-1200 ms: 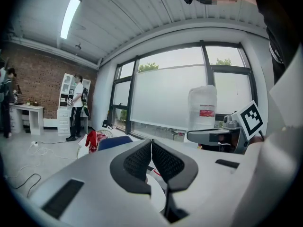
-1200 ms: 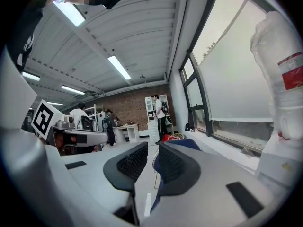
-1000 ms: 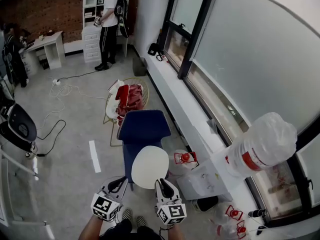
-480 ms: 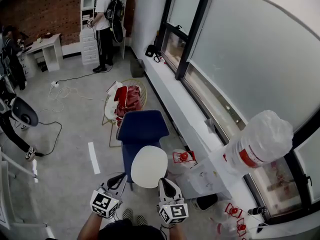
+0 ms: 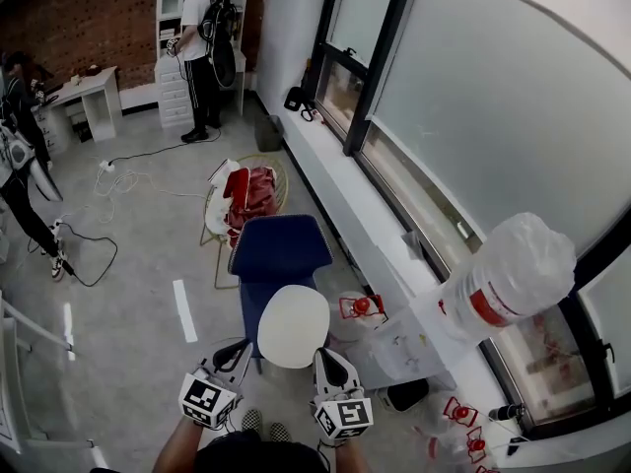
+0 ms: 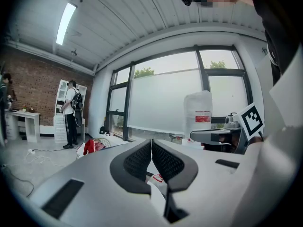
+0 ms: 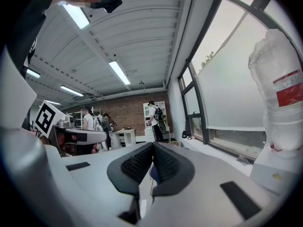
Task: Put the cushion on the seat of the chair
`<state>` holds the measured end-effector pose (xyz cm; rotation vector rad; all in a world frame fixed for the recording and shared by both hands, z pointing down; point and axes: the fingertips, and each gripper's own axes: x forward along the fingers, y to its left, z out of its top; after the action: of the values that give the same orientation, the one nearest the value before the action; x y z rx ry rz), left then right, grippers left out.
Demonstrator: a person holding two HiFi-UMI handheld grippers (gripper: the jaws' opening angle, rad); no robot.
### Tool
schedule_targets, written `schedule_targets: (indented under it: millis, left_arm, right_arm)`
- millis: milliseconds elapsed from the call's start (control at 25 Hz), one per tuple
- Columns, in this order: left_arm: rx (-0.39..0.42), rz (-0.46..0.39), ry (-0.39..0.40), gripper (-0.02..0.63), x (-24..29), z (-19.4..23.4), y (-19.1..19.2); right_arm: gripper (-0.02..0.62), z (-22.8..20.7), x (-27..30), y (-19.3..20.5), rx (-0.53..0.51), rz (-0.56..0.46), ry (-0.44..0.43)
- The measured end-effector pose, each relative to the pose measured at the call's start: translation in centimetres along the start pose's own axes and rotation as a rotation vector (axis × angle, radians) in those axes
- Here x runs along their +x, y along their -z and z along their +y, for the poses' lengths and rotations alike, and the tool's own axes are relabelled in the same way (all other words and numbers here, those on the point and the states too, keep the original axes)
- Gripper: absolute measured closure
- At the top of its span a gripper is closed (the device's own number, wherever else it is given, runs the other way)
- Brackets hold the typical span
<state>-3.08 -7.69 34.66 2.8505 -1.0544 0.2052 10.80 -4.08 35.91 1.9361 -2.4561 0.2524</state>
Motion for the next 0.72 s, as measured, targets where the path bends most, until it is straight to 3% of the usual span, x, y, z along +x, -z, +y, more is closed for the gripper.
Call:
schedule_targets:
  millis: [720]
  left_arm:
    - [0.002,0.004,-0.003,0.586,-0.03,-0.66,0.29]
  right_arm:
    - [0.566,0.05,-0.28,0.23,-0.008,0.014,-0.017]
